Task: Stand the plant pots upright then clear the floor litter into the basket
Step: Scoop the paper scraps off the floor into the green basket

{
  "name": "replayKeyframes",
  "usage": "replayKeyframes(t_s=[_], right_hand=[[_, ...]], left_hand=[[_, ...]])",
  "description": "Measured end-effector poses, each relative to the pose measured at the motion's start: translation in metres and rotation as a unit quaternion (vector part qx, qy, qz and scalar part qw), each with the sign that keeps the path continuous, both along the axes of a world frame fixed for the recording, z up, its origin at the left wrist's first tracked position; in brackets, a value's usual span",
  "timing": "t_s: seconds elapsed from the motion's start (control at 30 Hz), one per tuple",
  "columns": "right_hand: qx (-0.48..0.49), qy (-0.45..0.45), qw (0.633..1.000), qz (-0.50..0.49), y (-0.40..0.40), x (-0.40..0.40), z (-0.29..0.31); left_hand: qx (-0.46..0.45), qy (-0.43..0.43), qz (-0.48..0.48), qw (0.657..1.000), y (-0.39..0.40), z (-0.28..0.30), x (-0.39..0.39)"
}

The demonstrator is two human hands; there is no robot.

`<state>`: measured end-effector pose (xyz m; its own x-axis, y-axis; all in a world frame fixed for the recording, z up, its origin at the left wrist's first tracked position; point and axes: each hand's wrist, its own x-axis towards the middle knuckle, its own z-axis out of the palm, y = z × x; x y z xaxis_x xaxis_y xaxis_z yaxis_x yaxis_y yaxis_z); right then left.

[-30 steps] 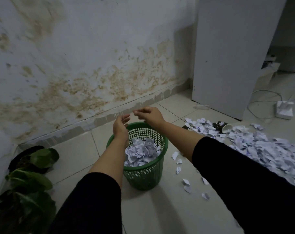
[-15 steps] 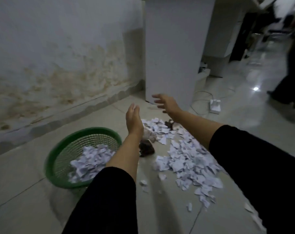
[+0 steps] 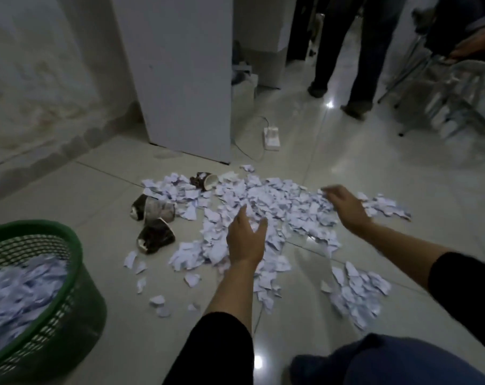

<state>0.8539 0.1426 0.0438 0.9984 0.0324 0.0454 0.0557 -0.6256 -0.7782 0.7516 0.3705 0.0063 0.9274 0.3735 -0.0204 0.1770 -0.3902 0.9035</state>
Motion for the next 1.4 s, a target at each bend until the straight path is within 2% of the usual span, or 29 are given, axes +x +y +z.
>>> replayKeyframes(t_s=[0.13,0.2,0.27,0.33,0.37,0.43,0.47,0.53,0.57,0.67,0.77,0.87,0.93,0.97,1.03,1.07,1.13,1.2,1.27,1.33,1.4], right_hand=[[-0.061,0.008,0.996,-0.063,-0.083,-0.053,-0.096],[-0.075,0.014,0.991,-0.113,-0.118,-0.070,-0.136],[-0.101,0.018,0.986,-0.135,-0.143,-0.086,-0.162],[-0.147,0.067,0.981,-0.105,-0.157,-0.096,-0.186],[-0.205,0.079,0.973,-0.065,-0.159,-0.100,-0.194],[-0.321,0.050,0.946,0.002,-0.149,-0.104,-0.209],[-0.324,0.037,0.945,0.022,-0.139,-0.102,-0.210],[-0.263,0.027,0.962,0.067,-0.118,-0.096,-0.206],[-0.183,0.016,0.980,0.073,-0.106,-0.089,-0.199],[0.016,-0.002,0.993,0.117,-0.089,-0.068,-0.190],[0.131,-0.010,0.991,0.021,-0.098,-0.039,-0.173],[0.114,0.005,0.987,-0.117,-0.133,-0.010,-0.168],[0.061,0.030,0.984,-0.165,-0.160,0.009,-0.176],[0.033,0.057,0.984,-0.166,-0.170,0.014,-0.181],[-0.073,0.111,0.986,-0.099,-0.179,0.018,-0.193],[-0.134,0.110,0.983,-0.063,-0.180,0.015,-0.199],[-0.174,0.055,0.983,-0.013,-0.172,0.000,-0.207],[-0.164,-0.006,0.985,0.057,-0.159,-0.021,-0.206],[-0.079,0.014,0.991,0.109,-0.146,-0.030,-0.198],[0.032,0.042,0.996,0.078,-0.146,-0.022,-0.186],[0.065,0.046,0.997,0.017,-0.160,-0.007,-0.178]], left_hand=[[0.150,0.065,-0.093,0.982,-0.048,-0.070,-0.039],[0.170,0.122,-0.130,0.969,-0.072,-0.100,-0.055],[0.168,0.136,-0.138,0.967,-0.098,-0.119,-0.065],[0.192,0.123,-0.154,0.961,-0.124,-0.127,-0.071],[0.211,0.118,-0.168,0.956,-0.138,-0.131,-0.071],[0.245,0.110,-0.184,0.946,-0.165,-0.135,-0.068],[0.253,0.108,-0.181,0.944,-0.176,-0.137,-0.066],[0.267,0.096,-0.168,0.944,-0.196,-0.138,-0.056],[0.280,0.086,-0.161,0.942,-0.201,-0.139,-0.050],[0.295,0.081,-0.117,0.945,-0.192,-0.143,-0.036],[0.274,0.123,-0.024,0.953,-0.169,-0.145,-0.027],[0.217,0.145,0.046,0.964,-0.159,-0.137,-0.018],[0.205,0.133,0.022,0.969,-0.164,-0.128,-0.018],[0.206,0.112,-0.002,0.972,-0.168,-0.124,-0.020],[0.231,0.070,-0.089,0.966,-0.183,-0.119,-0.029],[0.261,0.056,-0.146,0.953,-0.192,-0.121,-0.033],[0.316,0.038,-0.234,0.919,-0.209,-0.135,-0.040],[0.328,0.039,-0.267,0.905,-0.221,-0.149,-0.042],[0.351,0.039,-0.259,0.899,-0.224,-0.153,-0.033],[0.383,0.028,-0.249,0.889,-0.218,-0.155,-0.019],[0.390,0.024,-0.231,0.891,-0.210,-0.158,-0.002]])
